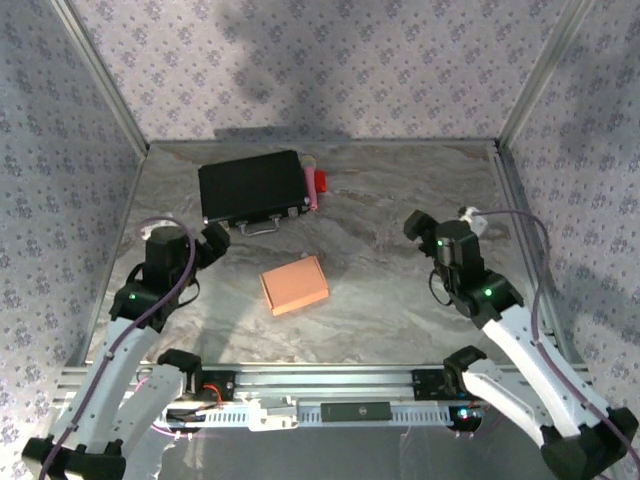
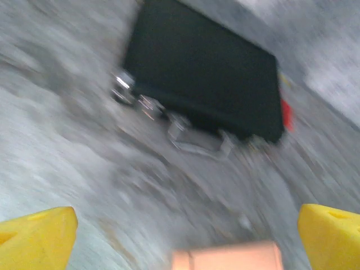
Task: Fold the paper box
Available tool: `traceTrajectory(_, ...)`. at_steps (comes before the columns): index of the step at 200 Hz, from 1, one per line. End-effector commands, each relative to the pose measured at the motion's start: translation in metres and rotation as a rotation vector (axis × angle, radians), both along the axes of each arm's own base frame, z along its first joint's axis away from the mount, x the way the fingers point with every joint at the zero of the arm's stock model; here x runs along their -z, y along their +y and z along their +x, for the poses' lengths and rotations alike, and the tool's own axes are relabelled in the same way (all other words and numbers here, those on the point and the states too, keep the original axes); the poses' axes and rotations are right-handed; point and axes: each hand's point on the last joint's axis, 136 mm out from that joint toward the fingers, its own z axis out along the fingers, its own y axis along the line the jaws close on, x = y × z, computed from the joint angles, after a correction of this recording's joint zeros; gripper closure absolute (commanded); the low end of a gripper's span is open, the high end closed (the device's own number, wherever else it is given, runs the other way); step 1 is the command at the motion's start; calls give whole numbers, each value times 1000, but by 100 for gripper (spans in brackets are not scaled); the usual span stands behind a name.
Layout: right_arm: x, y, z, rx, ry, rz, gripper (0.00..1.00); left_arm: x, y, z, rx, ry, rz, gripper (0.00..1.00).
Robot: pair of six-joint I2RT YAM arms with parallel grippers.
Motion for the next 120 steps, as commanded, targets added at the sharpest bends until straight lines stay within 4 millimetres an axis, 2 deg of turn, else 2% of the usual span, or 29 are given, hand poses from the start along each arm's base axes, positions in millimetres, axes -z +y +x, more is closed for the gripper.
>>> traceTrajectory(1,13,-46,4,59,-12,-438,1,-3,73,-1,-331,-23,325,0)
traceTrajectory(7,9,-43,14,25,-84,-482,1,1,67,13,-257,-67,403,0)
traceTrajectory(15,18,-42,19,11,-128,-509,1,4,53,28,-134,-124,476,0)
traceTrajectory(25,28,-44,25,5,-159,-543,1,10,54,33,-133,-152,520,0)
traceTrajectory(45,61,-54,39,-23,-75,-553,1,25,51,49,-52,-187,655,0)
traceTrajectory(57,74,-56,48,-44,-82,-533,1,39,43,59,28,-242,649,0)
traceTrajectory(79,94,-57,59,-61,-93,-525,1,61,53,71,31,-226,636,0)
traceTrajectory(96,102,-49,71,-118,-101,-539,1,75,58,80,30,-226,633,0)
traceTrajectory(120,125,-44,83,-220,-16,-506,1,92,60,96,59,-230,640,0)
